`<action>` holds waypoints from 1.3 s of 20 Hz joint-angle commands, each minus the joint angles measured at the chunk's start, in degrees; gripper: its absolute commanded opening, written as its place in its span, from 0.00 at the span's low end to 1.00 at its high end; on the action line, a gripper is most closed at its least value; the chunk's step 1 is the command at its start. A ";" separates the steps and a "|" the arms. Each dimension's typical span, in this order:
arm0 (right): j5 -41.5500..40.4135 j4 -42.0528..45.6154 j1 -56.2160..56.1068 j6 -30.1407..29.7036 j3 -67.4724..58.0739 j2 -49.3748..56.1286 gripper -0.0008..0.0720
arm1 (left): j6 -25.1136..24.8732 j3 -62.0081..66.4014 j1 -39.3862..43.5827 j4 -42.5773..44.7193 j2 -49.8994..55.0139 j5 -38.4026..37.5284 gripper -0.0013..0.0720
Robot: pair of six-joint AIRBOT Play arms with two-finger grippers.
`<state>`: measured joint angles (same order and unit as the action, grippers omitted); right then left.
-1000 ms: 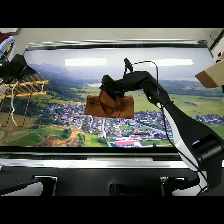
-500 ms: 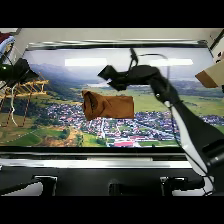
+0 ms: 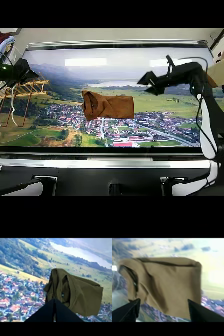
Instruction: Fold the clothes and pants, and hang the long-sleeved shirts on hangers.
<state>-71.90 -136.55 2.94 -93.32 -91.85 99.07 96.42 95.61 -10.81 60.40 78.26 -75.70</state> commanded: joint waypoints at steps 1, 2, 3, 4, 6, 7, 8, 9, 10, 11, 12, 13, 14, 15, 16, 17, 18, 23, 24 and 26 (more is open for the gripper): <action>-3.85 -4.44 1.60 -6.84 2.38 5.92 0.92 | -0.02 -0.02 -0.07 0.02 -0.02 0.02 0.04; -3.63 -5.44 1.49 -7.89 3.06 7.32 0.92 | 0.00 -0.02 -0.07 0.02 -0.02 0.02 0.04; -3.52 -5.35 1.07 -8.79 3.56 8.57 0.92 | 0.00 -0.02 -0.07 0.02 -0.02 0.02 0.04; -3.56 -5.35 1.03 -9.57 3.56 9.70 0.92 | 0.00 -0.02 -0.07 0.02 -0.02 0.04 0.04; -3.65 -5.55 1.03 -10.01 3.56 11.45 0.92 | 0.02 -0.02 -0.04 0.02 -0.02 0.04 0.04; -3.93 -5.53 1.03 -10.51 3.63 12.04 0.92 | 0.02 -0.02 -0.04 0.02 0.00 0.07 0.04; -4.13 -5.53 1.03 -10.71 3.67 12.44 0.92 | 0.00 -0.02 -0.04 0.02 0.00 0.07 0.04; -4.09 -5.68 1.03 -11.17 3.78 12.68 0.89 | 0.00 -0.02 -0.07 0.04 0.00 0.09 0.04; -3.80 -5.97 1.03 -12.07 4.02 12.66 0.81 | 0.00 -0.02 -0.04 0.04 0.04 0.11 0.04; -3.50 -5.99 1.03 -12.39 4.02 12.68 0.81 | 0.00 -0.02 -0.04 0.04 0.13 0.13 0.04; -3.26 -6.64 1.03 -12.57 4.02 12.68 0.81 | 0.02 -0.02 -0.04 0.04 0.33 0.17 0.04; -3.19 -7.08 0.90 -12.76 4.02 12.68 0.81 | 0.00 -0.04 -0.04 0.02 0.46 0.17 0.04; -3.08 -6.91 0.52 -13.03 4.04 12.70 0.81 | 0.00 -0.20 -0.04 0.04 0.52 0.42 0.04; -3.04 -6.88 -0.04 -13.07 4.02 12.94 0.82 | 0.00 -0.24 -0.04 0.04 0.57 0.52 0.04; -3.02 -6.95 -1.05 -13.22 4.02 13.35 0.82 | 0.00 -0.24 -0.04 0.04 0.63 0.57 0.04; -2.86 -6.78 -2.08 -13.27 4.02 13.81 0.82 | 0.00 -0.24 -0.04 0.04 0.68 0.63 0.04; -2.49 -6.69 -3.04 -13.20 4.02 14.34 0.81 | 0.00 -0.24 -0.04 0.04 0.72 0.70 0.04; 0.83 -6.99 -6.40 -13.38 3.96 14.84 0.30 | -0.02 -0.24 -0.07 0.04 0.81 0.72 0.04; 1.31 -7.48 -6.40 -13.40 3.96 14.60 0.05 | 0.00 -0.24 -0.07 0.04 0.83 0.72 0.04; 2.45 -9.79 -5.40 -13.42 3.65 13.07 0.05 | 0.02 -0.22 -0.07 0.02 0.81 0.68 0.04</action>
<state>-71.50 -143.94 -2.55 -106.52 -87.90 113.32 96.42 95.39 -10.81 60.45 79.05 -75.05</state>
